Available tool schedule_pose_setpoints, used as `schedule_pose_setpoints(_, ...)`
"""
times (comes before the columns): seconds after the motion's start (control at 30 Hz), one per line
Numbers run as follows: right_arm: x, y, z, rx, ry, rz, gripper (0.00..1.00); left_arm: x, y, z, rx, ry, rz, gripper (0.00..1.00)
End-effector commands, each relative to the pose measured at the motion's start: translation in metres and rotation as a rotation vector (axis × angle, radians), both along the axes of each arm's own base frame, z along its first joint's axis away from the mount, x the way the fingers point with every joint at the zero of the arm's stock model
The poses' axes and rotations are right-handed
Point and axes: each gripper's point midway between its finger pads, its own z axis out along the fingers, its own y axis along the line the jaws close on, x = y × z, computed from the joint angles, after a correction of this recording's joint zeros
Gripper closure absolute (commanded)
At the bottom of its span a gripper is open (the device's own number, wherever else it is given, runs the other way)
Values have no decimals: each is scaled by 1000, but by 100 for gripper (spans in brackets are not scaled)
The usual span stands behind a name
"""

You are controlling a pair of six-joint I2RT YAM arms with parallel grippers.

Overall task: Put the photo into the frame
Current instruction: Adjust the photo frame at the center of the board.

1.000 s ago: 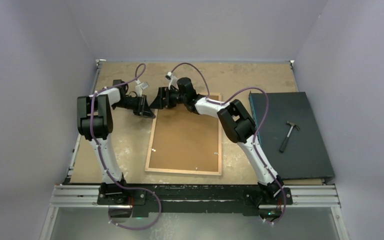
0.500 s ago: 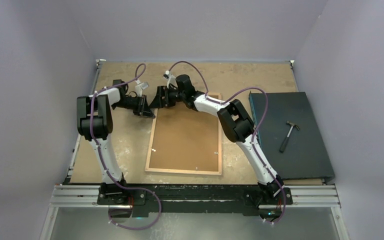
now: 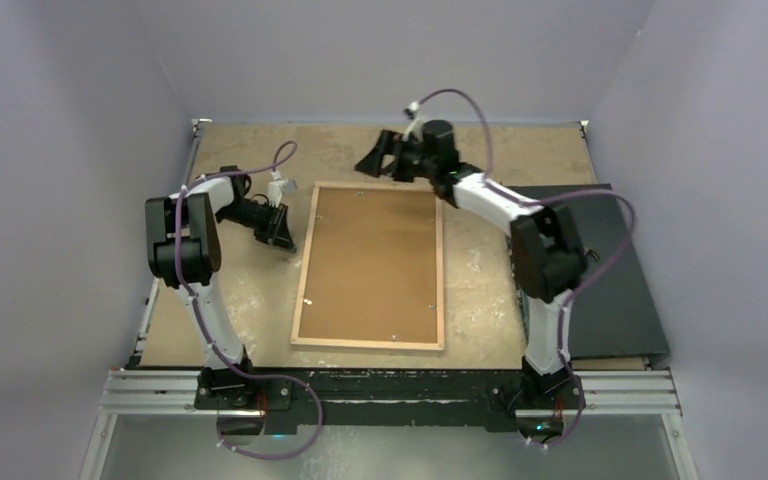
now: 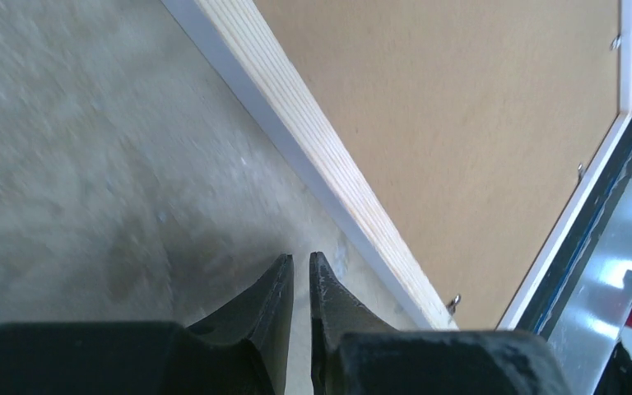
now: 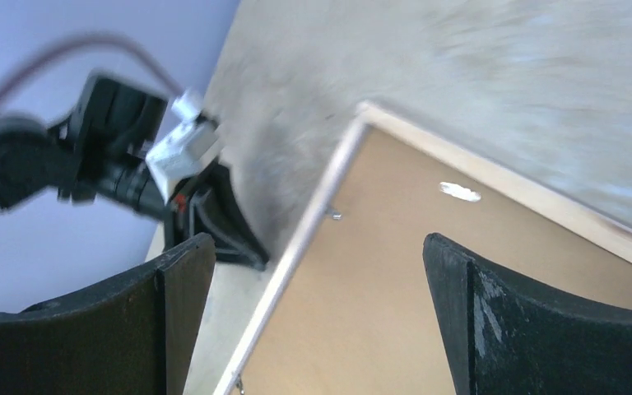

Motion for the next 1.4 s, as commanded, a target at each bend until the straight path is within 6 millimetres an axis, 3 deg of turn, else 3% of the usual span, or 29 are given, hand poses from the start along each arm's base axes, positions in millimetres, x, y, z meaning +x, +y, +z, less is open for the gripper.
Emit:
schedule_pose_setpoints(0.0, 3, -102, 1, -123, 28, -337, 1, -20, 11, 10, 82, -83, -88, 89)
schedule_pose_setpoints(0.1, -24, -152, -32, -253, 129, -470, 1, -29, 8, 8, 110, -113, -122, 90)
schedule_pose_setpoints(0.2, -54, -178, -51, -311, 182, -524, 1, -38, 1, 4, 170, -159, -185, 90)
schedule_pose_setpoints(0.37, -96, -197, -85, -337, 288, -553, 1, -55, -9, -10, 271, -197, -299, 93)
schedule_pose_setpoints(0.53, -99, -192, -101, -307, 289, -526, 1, -65, -11, -16, 287, -186, -346, 94)
schedule_pose_setpoints(0.7, -62, -172, -101, -303, 230, -469, 1, -73, -11, -19, 307, -177, -380, 94)
schedule_pose_setpoints(0.83, -32, -145, -100, -333, 199, -414, 1, -81, -23, -19, 286, -169, -417, 93)
schedule_pose_setpoints(0.97, -4, -103, -101, -339, 180, -330, 1, -88, -49, -23, 269, -155, -475, 91)
schedule_pose_setpoints(1.0, 5, -88, -93, -324, 161, -309, 1, -90, -56, -24, 266, -156, -489, 91)
schedule_pose_setpoints(1.2, 12, -7, -91, -266, 138, -131, 1, -110, -87, -35, 250, -111, -579, 90)
schedule_pose_setpoints(1.27, 10, 12, -96, -235, 149, -75, 1, -119, -94, -36, 237, -97, -607, 90)
schedule_pose_setpoints(1.37, 13, 29, -87, -193, 146, -35, 1, -132, -100, -30, 208, -70, -644, 88)
